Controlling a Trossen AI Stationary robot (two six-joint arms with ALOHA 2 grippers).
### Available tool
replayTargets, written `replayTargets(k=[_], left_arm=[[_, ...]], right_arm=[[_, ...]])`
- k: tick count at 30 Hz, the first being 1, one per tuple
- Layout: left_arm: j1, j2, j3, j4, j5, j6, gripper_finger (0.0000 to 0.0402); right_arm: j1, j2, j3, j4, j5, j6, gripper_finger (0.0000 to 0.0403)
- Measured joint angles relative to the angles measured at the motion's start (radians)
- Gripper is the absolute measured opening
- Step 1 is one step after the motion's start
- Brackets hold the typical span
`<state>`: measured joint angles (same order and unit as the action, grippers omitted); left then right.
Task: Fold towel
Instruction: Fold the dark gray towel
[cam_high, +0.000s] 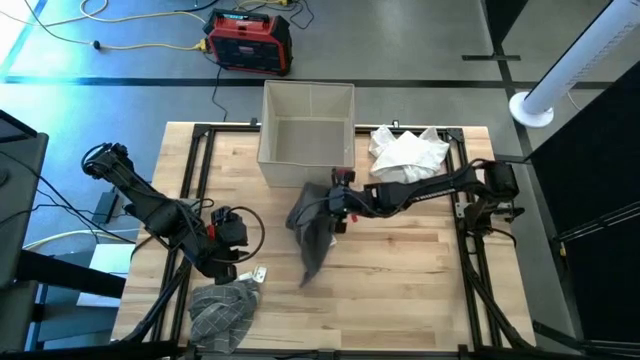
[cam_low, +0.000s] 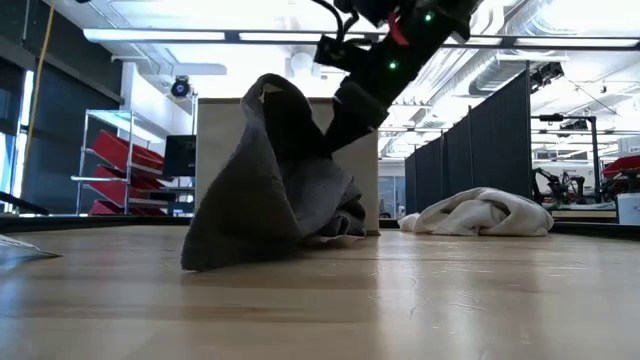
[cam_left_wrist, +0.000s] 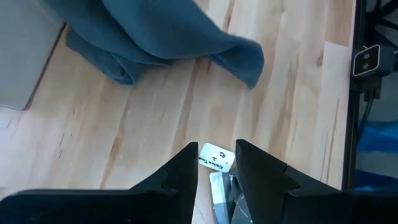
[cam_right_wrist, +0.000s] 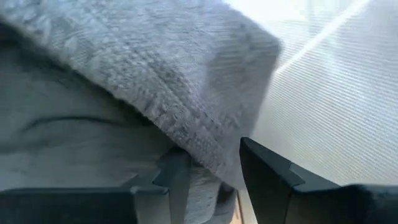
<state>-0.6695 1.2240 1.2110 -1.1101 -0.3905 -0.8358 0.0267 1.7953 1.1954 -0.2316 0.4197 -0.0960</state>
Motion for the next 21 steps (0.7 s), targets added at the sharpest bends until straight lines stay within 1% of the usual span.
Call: replayTargets(k=[1,3,4,5,6,8,11,13,15,21], left_arm=[[0.002,0.0,0.0,0.0,-0.007,0.0,0.0101],[0.002,0.0,0.0,-0.001,-0.017,0.0,0.0101],[0.002,0.0,0.0,-0.001,-0.021,0.001,0.0101],[0.002,0.0,0.0,-0.003,-0.025,0.003,0.0101],[0.002,0.0,0.0,-0.005,-0.03,0.008,0.0101],[0.002,0.0,0.0,-0.013,-0.047,0.008,0.0101],[0.006,0.0,0.0,-0.037,-0.066,0.01,0.0101],[0.02,0.001,0.0,-0.044,-0.064,0.023,0.0101],[0.035,0.003,-0.001,-0.042,-0.062,0.049,0.0101],[0.1,0.002,-0.056,0.1,0.012,0.16,0.0101]], right_arm=[[-0.003,0.001,0.0,-0.008,0.003,0.016,0.0104],[-0.007,0.003,0.004,-0.064,0.021,0.056,0.0064],[-0.006,0.0,0.017,-0.12,0.028,0.079,0.0038],[-0.002,-0.002,0.036,-0.183,0.026,0.1,0.0019],[0.005,-0.006,0.061,-0.25,0.025,0.124,0.0012],[0.025,-0.019,0.122,-0.41,0.012,0.202,0.0008],[0.057,-0.03,0.248,-0.639,-0.052,0.317,0.0001],[0.088,-0.032,0.335,-0.756,-0.06,0.375,0.0001],[0.117,-0.035,0.401,-0.813,-0.057,0.383,0.0],[0.15,-0.036,0.474,-0.83,-0.057,0.43,0.0]])
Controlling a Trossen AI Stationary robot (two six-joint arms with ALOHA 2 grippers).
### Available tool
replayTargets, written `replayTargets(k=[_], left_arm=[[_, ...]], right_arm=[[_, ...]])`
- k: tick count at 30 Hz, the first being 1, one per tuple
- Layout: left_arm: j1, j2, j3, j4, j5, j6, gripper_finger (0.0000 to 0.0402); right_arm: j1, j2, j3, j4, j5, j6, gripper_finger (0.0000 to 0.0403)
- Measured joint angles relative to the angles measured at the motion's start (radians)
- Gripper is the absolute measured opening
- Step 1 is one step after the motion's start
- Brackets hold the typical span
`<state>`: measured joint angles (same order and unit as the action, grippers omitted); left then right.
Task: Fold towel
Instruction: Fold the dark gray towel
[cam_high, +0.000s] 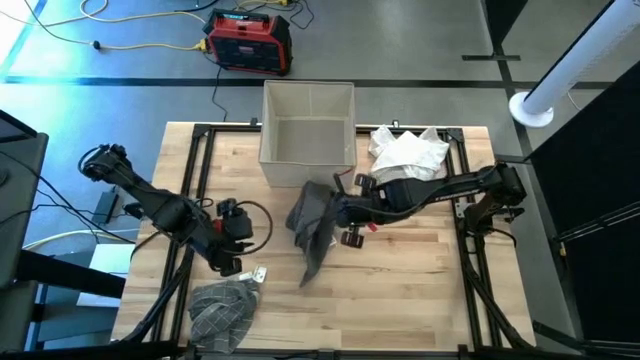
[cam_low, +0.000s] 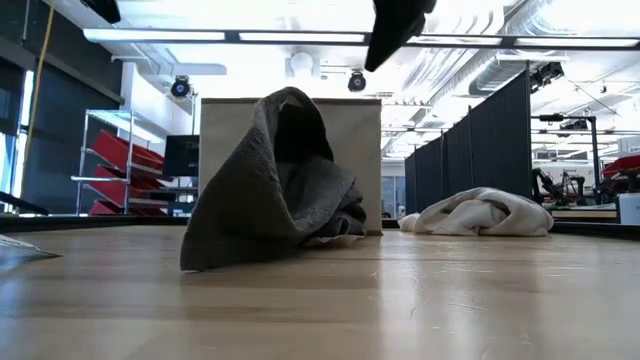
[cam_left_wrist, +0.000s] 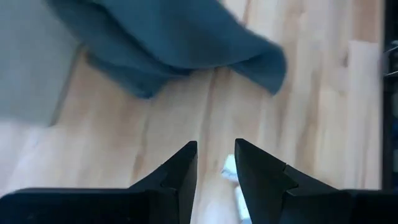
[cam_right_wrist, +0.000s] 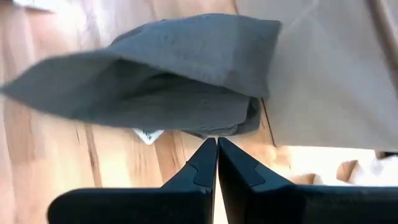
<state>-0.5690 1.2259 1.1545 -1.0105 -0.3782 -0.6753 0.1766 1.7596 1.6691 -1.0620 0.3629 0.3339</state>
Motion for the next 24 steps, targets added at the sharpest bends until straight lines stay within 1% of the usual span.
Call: replayTargets(k=[4,7,9,11,14,17,18,21,24], left_arm=[[0.004,0.01,-0.125,0.264,0.034,0.041,0.0101],[-0.02,0.013,-0.22,0.399,0.034,0.049,0.0102],[-0.036,0.017,-0.264,0.501,0.02,0.017,0.0102],[-0.047,0.043,-0.291,0.576,-0.017,-0.033,0.0102],[-0.059,0.13,-0.299,0.712,-0.065,-0.077,0.0102],[-0.062,0.254,-0.297,0.905,-0.064,-0.079,0.0102],[-0.062,0.295,-0.29,0.937,-0.055,-0.081,0.0102],[-0.062,0.4,-0.247,0.929,-0.015,-0.145,0.0109],[-0.061,0.471,-0.203,0.924,0.043,-0.202,0.0128]], right_arm=[[0.001,-0.013,0.007,-0.048,0.007,0.133,0.0],[0.019,-0.046,0.007,-0.119,0.004,0.226,0.0],[0.039,-0.073,0.006,-0.172,0.004,0.264,0.0],[0.058,-0.101,0.003,-0.212,0.014,0.283,0.0],[0.082,-0.156,0.003,-0.261,0.051,0.288,0.0],[0.099,-0.21,0.003,-0.286,0.055,0.294,0.0],[0.106,-0.228,0.003,-0.294,0.057,0.291,0.0],[0.137,-0.284,0.002,-0.323,0.077,0.29,0.0],[0.176,-0.325,0.002,-0.357,0.12,0.295,0.0]])
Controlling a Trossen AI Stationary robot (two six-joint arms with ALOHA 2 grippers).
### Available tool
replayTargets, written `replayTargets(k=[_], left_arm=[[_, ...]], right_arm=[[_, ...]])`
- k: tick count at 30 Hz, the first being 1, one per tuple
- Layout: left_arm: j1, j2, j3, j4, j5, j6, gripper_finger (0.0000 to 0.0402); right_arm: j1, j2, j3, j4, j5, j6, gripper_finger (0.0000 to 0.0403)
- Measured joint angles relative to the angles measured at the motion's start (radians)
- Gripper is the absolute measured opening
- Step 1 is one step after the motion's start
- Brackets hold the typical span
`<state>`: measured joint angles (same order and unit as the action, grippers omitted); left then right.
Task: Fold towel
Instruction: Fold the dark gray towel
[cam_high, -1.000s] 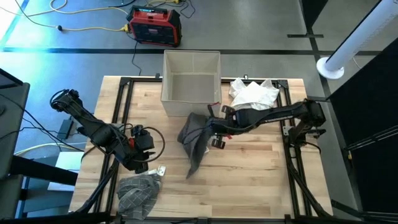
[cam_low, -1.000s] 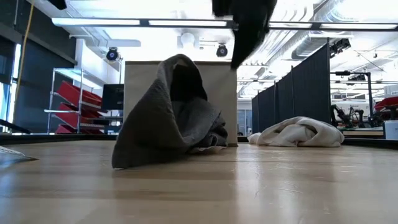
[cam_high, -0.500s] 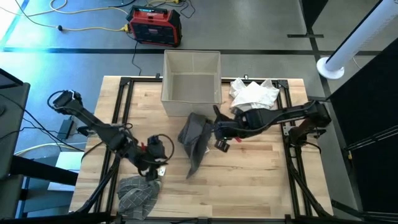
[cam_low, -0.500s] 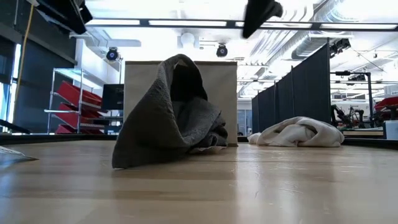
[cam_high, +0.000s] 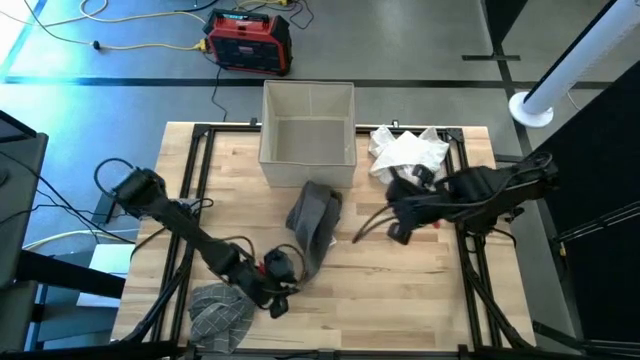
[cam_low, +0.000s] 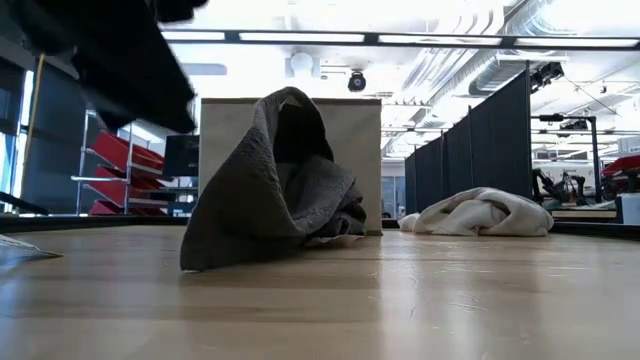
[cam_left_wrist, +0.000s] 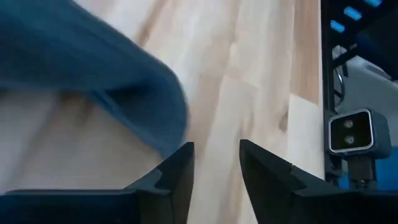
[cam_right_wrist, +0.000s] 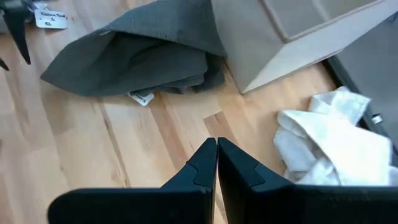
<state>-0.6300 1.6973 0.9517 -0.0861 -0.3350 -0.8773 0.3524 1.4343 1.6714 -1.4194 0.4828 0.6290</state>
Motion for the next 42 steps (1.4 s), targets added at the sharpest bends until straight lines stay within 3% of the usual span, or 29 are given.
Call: replayTargets(k=[6,10,13,20,24,29,36,39,42], left_arm=[[-0.009,0.082,0.07,-0.029,-0.016,-0.002,0.0193],[-0.009,0.116,0.086,-0.107,-0.117,-0.04,0.0224],[-0.009,0.142,0.085,-0.135,-0.18,-0.089,0.0231],[0.004,0.237,0.085,-0.005,-0.168,-0.102,0.023],[0.029,0.243,0.085,-0.016,-0.107,-0.161,0.0175],[0.047,0.163,0.141,-0.145,0.091,-0.057,0.0022],[0.086,0.032,0.452,-0.597,0.205,0.098,0.0003],[0.099,-0.002,0.558,-0.719,0.185,0.09,0.0005],[0.098,0.005,0.56,-0.773,0.113,0.02,0.0007]], right_arm=[[0.07,-0.047,0.0,-0.072,0.08,0.069,0.0],[0.101,-0.05,0.0,-0.1,0.103,0.116,0.0],[0.119,-0.05,0.0,-0.105,0.106,0.13,0.0],[0.146,-0.049,0.0,-0.108,0.112,0.16,0.0],[0.152,-0.049,0.0,-0.105,0.113,0.16,0.0],[0.152,-0.049,0.0,-0.102,0.123,0.158,0.0],[0.153,-0.048,-0.001,-0.095,0.121,0.156,0.0],[0.153,-0.048,-0.001,-0.096,0.127,0.149,0.0],[0.153,-0.048,-0.001,-0.095,0.134,0.149,0.0]])
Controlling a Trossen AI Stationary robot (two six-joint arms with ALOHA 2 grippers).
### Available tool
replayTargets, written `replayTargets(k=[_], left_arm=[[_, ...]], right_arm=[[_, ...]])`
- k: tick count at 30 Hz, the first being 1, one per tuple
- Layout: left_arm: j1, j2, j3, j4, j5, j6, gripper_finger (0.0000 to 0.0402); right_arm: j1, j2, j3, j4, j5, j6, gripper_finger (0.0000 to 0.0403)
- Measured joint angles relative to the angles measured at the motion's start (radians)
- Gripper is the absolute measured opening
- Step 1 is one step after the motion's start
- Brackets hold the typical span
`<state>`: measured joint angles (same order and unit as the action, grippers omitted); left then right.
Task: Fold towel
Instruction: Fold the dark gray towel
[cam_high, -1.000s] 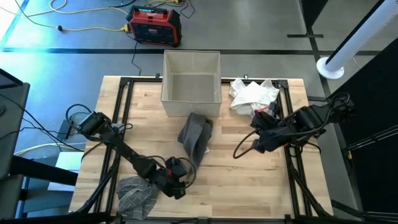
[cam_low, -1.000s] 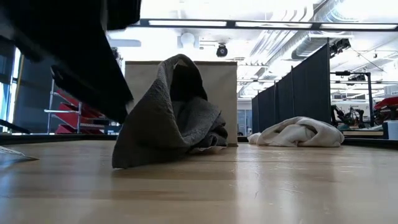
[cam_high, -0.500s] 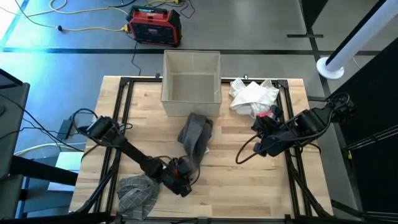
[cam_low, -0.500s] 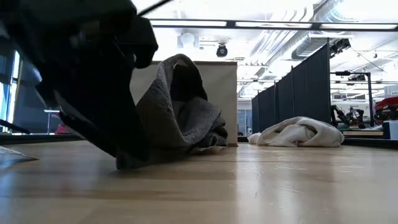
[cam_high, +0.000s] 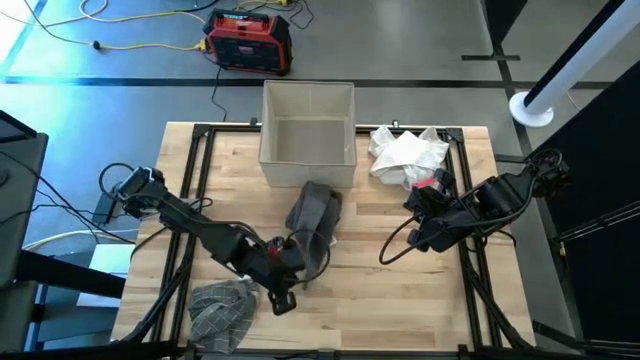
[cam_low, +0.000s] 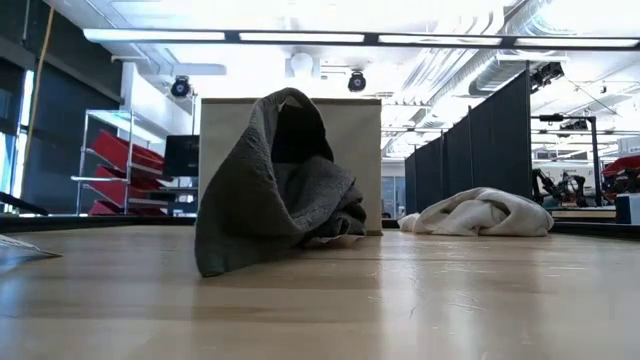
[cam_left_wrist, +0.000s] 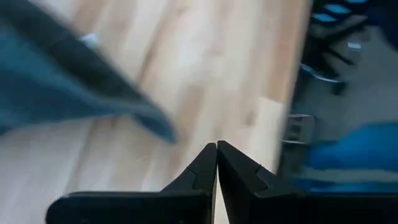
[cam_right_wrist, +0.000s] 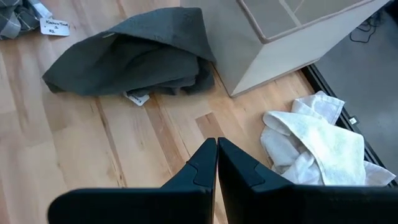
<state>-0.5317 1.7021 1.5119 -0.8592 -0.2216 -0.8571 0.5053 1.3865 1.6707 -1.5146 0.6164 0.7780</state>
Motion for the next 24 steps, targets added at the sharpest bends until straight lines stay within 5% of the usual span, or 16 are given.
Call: replayTargets(k=[6,13,17,24], left_arm=[[-0.043,0.07,-0.116,0.007,-0.105,-0.228,0.0037],[-0.072,0.093,-0.31,0.417,-0.173,-0.343,0.0131],[-0.068,0.093,-0.389,0.509,-0.231,-0.39,0.0178],[-0.041,0.171,-0.451,0.684,-0.242,-0.453,0.021]], right_arm=[[0.018,0.0,0.0,-0.008,0.006,0.008,0.0],[0.059,0.0,0.0,-0.015,0.008,0.008,0.0],[0.068,0.0,0.0,-0.016,0.009,0.008,0.0],[0.067,0.0,0.0,-0.028,0.013,0.007,0.0]])
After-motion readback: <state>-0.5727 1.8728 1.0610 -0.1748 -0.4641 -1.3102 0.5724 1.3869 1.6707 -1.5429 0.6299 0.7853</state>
